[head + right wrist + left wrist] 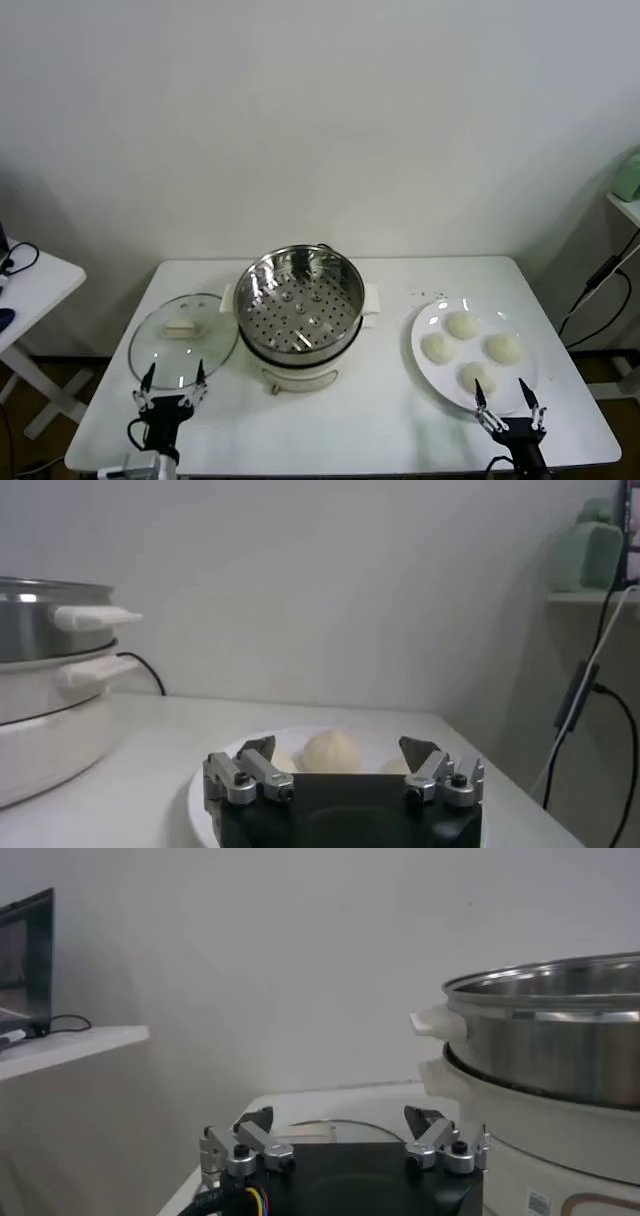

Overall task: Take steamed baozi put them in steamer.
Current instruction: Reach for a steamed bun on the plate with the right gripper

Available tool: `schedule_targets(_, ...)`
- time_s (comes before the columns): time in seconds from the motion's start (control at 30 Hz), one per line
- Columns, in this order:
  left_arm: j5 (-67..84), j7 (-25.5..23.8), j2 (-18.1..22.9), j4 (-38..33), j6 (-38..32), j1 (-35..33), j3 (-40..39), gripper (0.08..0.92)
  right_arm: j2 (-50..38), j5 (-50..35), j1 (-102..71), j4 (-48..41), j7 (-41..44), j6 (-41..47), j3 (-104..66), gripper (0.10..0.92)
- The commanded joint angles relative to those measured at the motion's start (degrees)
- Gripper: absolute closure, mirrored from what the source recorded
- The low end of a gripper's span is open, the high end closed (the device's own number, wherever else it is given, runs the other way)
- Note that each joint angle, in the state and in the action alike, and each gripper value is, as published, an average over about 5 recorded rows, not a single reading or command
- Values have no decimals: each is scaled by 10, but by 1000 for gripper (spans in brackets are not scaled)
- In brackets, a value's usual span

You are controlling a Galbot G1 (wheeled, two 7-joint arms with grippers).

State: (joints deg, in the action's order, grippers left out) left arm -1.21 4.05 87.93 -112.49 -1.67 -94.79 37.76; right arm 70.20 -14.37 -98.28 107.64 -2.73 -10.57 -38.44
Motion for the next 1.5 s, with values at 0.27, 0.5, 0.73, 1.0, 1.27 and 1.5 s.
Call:
schedule_targets(0.27, 1, 0, -8, 7, -3, 4, 1, 177, -85, 11, 180, 5, 26, 234, -3, 203)
schedule_targets(0.5, 0, -1, -11, 9, -5, 6, -3, 177, -189, 1, 291, -45, 139, 332, 27, 203)
schedule_targets(0.73, -4, -2, -13, 12, -6, 9, -7, 177, -283, 84, 372, -111, 281, 331, 82, 203)
schedule_targets(1.0, -9, -4, -12, 13, -8, 8, -11, 177, -361, 166, 484, -163, 443, 279, 195, 203)
schedule_targets(1.27, -15, -7, -11, 16, -11, 7, -19, 177, -428, 219, 589, -192, 556, 227, 320, 203)
schedule_targets(1.5, -20, -7, -10, 22, -13, 9, -22, 177, -457, 220, 733, -234, 619, 191, 469, 203)
